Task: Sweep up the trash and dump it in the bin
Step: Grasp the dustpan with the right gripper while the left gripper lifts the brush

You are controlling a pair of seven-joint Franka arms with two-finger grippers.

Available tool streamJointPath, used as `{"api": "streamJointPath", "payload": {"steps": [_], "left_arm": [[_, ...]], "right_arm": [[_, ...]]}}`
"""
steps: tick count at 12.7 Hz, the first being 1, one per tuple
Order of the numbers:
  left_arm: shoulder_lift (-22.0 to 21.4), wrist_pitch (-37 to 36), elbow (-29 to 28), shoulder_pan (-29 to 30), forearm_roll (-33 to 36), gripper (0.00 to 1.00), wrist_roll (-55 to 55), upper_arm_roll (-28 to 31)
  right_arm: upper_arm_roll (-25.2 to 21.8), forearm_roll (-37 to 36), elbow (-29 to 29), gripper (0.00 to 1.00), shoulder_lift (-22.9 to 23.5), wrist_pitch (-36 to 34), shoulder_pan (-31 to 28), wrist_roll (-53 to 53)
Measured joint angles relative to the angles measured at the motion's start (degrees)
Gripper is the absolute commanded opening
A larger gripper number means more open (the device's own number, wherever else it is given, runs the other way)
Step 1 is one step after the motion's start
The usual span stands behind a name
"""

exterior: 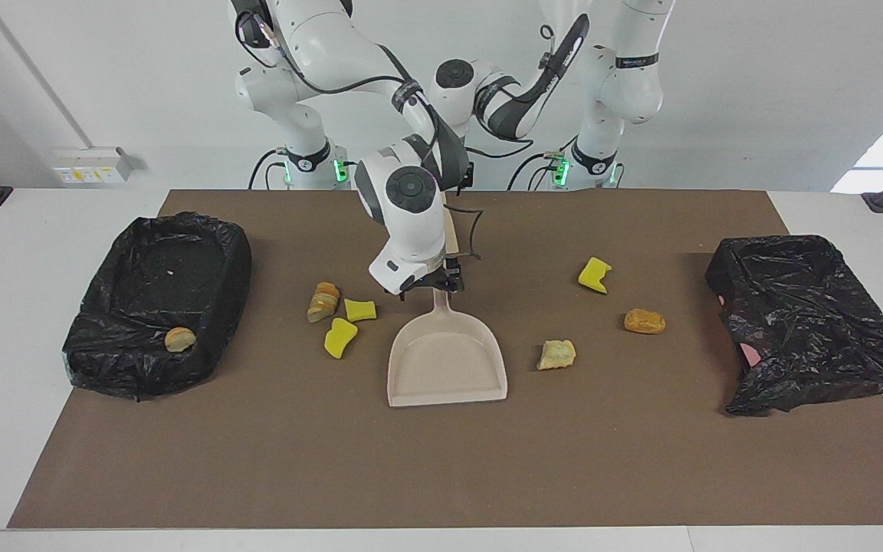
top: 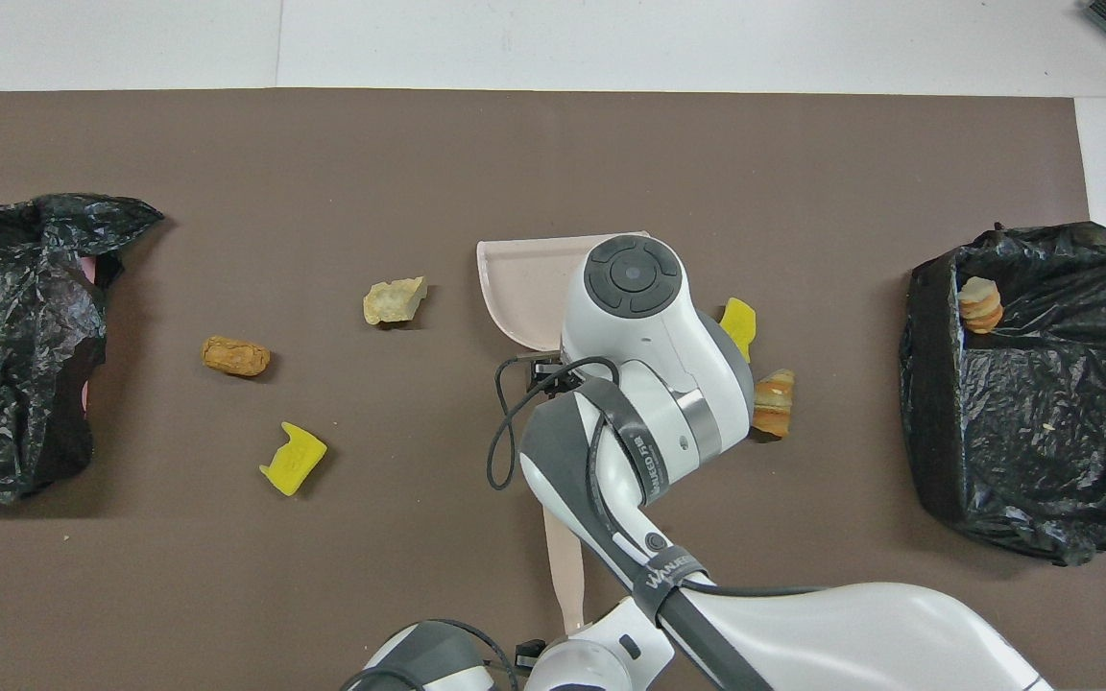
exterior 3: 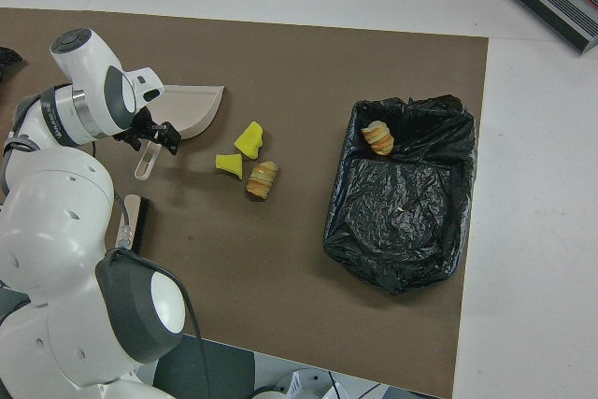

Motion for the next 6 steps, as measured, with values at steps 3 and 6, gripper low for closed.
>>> {"api": "streamJointPath", "payload": {"steps": [3,6], "left_arm": [[0.0,-1.85,0.27,0.36,-0.01,0.0,0.03,0.55],[-0.29,-5.94,1.11,1.96,-0.01,0.0,0.03,1.49]], "right_arm": [[-0.04,0.0,-1.62,0.0,-0.78,0.01,0.46,-3.32],[-0.18,0.01,-1.67,0.0,-0.82,0.05,-0.01,-4.08]]}}
